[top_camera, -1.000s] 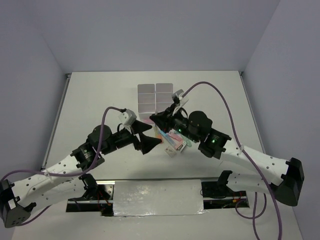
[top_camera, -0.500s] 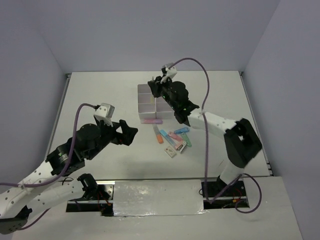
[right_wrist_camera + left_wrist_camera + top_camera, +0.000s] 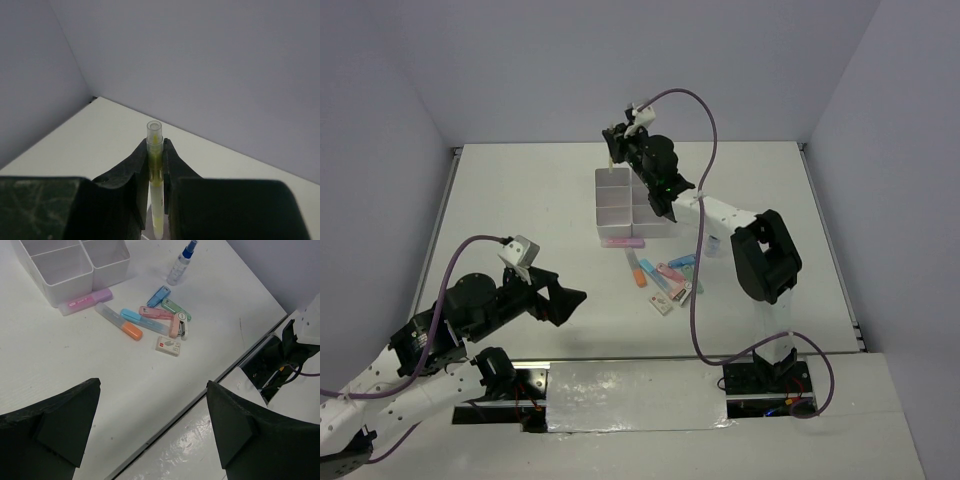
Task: Sort the stationery into containers
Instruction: Place the pen in the storage box.
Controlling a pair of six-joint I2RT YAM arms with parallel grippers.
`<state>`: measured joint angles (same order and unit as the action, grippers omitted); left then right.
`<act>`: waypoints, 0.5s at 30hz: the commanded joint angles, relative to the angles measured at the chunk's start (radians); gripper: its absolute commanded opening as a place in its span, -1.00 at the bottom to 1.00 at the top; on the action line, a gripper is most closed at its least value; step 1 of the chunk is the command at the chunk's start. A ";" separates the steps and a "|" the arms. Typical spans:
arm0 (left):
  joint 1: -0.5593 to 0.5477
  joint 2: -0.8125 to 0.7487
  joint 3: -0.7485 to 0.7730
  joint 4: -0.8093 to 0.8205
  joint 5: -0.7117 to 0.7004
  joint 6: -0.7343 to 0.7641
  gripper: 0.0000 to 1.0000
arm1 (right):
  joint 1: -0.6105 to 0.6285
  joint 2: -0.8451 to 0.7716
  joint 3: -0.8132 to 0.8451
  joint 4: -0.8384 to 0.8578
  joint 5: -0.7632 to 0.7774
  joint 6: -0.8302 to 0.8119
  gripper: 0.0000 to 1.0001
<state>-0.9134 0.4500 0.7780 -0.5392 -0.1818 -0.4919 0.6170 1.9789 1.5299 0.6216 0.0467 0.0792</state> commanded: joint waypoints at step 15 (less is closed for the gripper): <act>0.001 -0.019 0.007 0.024 0.018 0.035 0.99 | -0.033 0.075 -0.098 0.181 -0.042 0.008 -0.64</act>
<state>-0.9134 0.4366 0.7780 -0.5392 -0.1665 -0.4728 0.5861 2.0743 1.4746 0.7082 0.0128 0.0650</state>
